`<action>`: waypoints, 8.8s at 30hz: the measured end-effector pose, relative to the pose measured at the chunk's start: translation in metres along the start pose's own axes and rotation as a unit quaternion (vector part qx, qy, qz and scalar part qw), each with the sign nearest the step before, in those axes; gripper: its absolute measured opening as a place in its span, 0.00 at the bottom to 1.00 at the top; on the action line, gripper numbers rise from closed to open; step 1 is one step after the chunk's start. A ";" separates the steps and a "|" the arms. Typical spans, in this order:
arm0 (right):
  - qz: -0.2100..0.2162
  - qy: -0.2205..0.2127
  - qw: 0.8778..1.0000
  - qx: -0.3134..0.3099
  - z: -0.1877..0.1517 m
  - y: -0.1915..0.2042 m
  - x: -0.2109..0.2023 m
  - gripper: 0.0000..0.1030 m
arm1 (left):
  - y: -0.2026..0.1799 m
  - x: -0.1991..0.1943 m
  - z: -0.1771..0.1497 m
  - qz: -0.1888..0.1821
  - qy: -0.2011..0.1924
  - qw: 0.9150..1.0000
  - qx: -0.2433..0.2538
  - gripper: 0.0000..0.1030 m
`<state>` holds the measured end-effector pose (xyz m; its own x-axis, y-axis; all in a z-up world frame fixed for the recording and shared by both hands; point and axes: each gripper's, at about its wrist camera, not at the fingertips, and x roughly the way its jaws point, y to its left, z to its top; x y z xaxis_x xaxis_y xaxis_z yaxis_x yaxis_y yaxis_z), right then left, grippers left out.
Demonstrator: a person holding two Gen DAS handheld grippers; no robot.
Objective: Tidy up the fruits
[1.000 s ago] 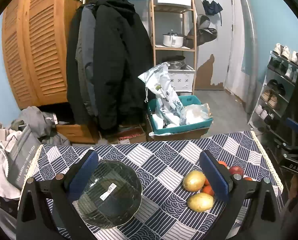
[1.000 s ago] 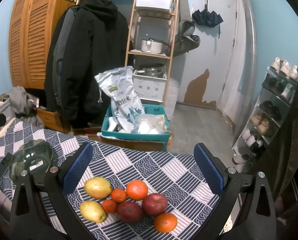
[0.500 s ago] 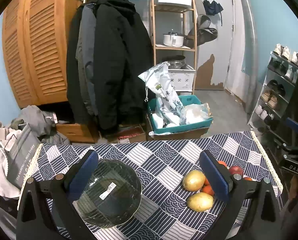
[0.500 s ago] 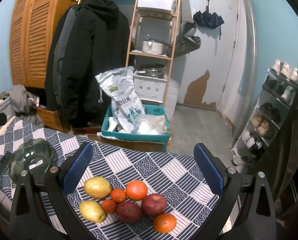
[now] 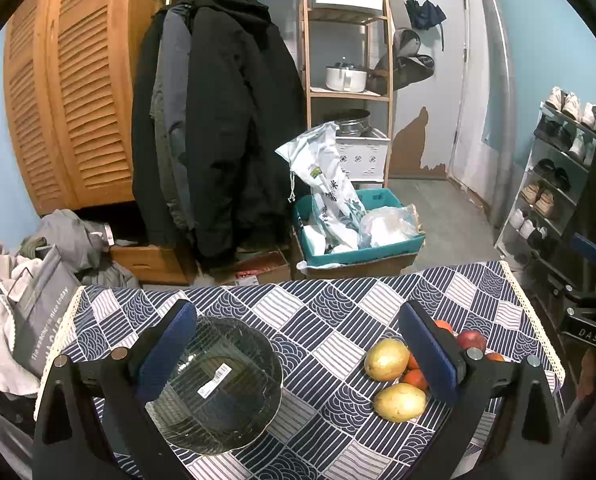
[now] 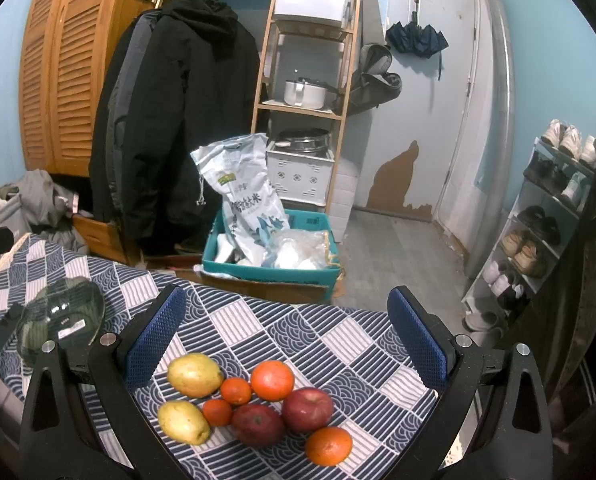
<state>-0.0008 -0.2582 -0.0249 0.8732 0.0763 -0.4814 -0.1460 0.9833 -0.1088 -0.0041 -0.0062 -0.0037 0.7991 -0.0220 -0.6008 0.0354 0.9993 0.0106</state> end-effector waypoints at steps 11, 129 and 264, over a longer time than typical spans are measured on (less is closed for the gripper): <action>-0.001 0.000 1.000 0.001 0.001 0.000 0.000 0.96 | 0.000 0.000 0.000 0.000 0.000 1.000 0.000 0.99; 0.022 0.410 0.910 0.047 -0.209 -0.062 0.176 0.64 | -0.148 0.213 -0.158 -0.111 0.330 0.933 0.090 0.80; 0.267 0.281 0.915 -0.114 -0.060 0.296 0.198 0.62 | 0.191 0.154 -0.148 0.096 0.246 0.951 -0.159 0.78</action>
<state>0.1014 0.0380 -0.2043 0.2826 0.3756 -0.8827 -0.6308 0.7660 0.1239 0.0371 0.1861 -0.2128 0.3927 0.1009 -0.9141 -0.3292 0.9435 -0.0373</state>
